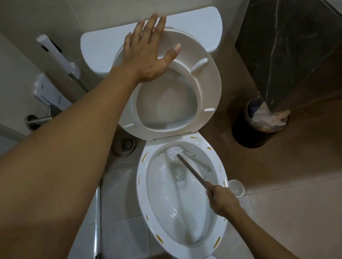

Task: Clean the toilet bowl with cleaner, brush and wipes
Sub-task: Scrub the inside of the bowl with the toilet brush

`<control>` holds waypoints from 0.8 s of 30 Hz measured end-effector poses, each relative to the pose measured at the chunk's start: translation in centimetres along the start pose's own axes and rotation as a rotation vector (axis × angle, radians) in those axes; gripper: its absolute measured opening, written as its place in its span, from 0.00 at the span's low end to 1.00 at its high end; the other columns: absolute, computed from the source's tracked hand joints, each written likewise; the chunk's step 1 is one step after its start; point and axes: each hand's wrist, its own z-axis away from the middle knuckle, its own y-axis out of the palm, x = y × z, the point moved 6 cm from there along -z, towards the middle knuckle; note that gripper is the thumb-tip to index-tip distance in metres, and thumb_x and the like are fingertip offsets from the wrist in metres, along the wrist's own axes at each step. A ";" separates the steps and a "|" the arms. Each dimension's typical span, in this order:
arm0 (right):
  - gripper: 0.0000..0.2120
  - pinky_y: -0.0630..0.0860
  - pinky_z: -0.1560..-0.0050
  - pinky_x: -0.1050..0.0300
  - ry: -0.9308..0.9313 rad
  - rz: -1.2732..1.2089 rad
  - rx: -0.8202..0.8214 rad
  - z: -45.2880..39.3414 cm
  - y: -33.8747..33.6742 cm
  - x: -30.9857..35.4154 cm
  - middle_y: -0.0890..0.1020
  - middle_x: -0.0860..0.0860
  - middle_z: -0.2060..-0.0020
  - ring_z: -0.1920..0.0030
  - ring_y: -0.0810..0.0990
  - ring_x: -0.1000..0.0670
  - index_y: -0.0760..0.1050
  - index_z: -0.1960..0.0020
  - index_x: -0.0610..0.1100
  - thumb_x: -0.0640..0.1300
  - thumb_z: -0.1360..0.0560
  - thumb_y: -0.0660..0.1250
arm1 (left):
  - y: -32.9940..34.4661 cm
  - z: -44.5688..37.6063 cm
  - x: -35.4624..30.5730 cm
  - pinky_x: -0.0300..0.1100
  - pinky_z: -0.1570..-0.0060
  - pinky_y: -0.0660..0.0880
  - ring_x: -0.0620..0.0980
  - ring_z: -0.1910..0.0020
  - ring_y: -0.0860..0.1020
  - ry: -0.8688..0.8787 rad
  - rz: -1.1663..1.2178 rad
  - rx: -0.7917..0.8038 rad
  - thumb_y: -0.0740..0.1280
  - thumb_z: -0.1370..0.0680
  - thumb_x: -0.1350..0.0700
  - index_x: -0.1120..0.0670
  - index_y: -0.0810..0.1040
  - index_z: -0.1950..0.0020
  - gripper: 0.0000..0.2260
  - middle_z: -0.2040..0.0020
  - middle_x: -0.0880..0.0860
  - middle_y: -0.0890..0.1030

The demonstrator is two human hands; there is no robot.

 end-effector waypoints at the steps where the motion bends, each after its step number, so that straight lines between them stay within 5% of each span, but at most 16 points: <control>1: 0.17 0.76 0.50 0.51 0.007 -0.001 -0.011 0.1 -0.2 -0.2 0.81 0.44 0.47 0.48 0.80 0.43 0.66 0.30 0.52 0.48 0.18 0.51 | 0.0 0.0 0.0 0.56 0.27 0.43 0.53 0.23 0.42 0.001 -0.003 0.000 0.49 0.21 0.35 0.48 0.41 0.22 0.32 0.21 0.49 0.42; 7: 0.18 0.77 0.44 0.48 -0.103 -0.012 0.087 0.6 0.8 1.7 0.80 0.45 0.45 0.46 0.80 0.44 0.66 0.29 0.53 0.51 0.19 0.53 | 0.0 0.1 0.0 0.56 0.27 0.42 0.53 0.23 0.42 -0.004 0.005 -0.003 0.49 0.21 0.35 0.48 0.41 0.22 0.32 0.21 0.49 0.42; 14: 0.18 0.77 0.50 0.51 0.081 -0.033 -0.035 2.0 -1.3 -2.6 0.81 0.44 0.48 0.49 0.80 0.45 0.67 0.28 0.50 0.47 0.17 0.52 | -0.3 0.2 -0.1 0.55 0.27 0.42 0.53 0.23 0.42 -0.001 0.014 -0.007 0.49 0.20 0.36 0.48 0.42 0.22 0.32 0.21 0.49 0.42; 24: 0.18 0.78 0.47 0.50 0.028 -0.022 0.026 0.6 -0.6 0.9 0.81 0.44 0.47 0.47 0.80 0.44 0.68 0.30 0.49 0.48 0.18 0.52 | -0.2 0.2 0.0 0.55 0.27 0.41 0.53 0.23 0.42 0.000 0.024 -0.004 0.49 0.20 0.36 0.48 0.42 0.22 0.32 0.21 0.49 0.42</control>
